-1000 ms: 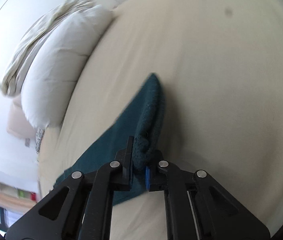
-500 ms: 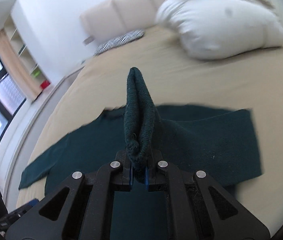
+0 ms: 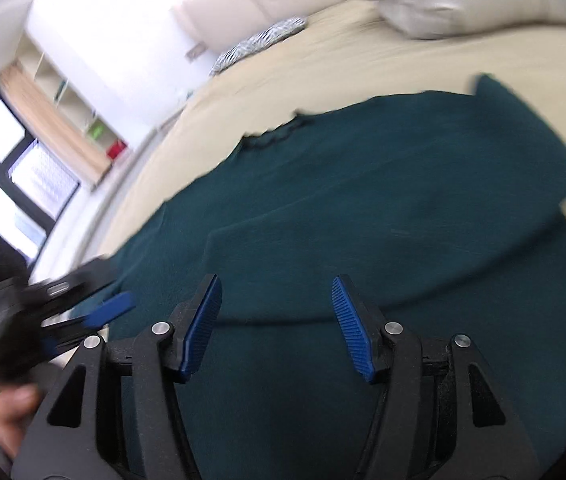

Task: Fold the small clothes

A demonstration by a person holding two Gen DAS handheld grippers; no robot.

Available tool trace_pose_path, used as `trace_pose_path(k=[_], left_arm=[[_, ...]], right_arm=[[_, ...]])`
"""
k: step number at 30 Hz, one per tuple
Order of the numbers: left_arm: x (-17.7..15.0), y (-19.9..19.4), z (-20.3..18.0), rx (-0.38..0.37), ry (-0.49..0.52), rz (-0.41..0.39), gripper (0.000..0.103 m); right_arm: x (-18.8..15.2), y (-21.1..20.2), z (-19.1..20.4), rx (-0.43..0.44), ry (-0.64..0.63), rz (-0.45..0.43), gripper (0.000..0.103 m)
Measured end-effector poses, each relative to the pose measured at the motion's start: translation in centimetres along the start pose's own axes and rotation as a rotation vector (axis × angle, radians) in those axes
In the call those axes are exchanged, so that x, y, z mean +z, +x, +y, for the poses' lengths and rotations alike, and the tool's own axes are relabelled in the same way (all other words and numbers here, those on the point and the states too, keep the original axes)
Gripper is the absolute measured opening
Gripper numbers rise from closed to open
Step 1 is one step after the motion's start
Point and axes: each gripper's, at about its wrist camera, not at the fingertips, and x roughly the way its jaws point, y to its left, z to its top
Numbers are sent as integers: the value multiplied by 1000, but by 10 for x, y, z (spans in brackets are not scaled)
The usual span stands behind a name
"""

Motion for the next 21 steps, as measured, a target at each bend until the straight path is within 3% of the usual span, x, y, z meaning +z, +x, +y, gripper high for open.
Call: trace_pose_path(k=[2,4,5,8,11,16,21], left_arm=[[4,25,-3,28,-2,60,76],[9,37,-9,63,23,75,68],[10,40,-12,87,41,72,58],[15,45,-14,137,59,84,13],[21,32,-14,117,67,48,9],[42,-7,-23,105,120,-131,9],[53,5,-7,138,127,-138,9]], right_arm=[[-1,-24,-34,-7,63,-17,56],[4,-39,-60,-5,115,-28,58],[4,-45,-73,8,150,-37,58],[9,-56,-104,23,248,-59,58],[19,-57,-138,47,366,-72,58],[40,-40,-147,145,502,-58,58],[63,-21,-152,190,568,-25,58]])
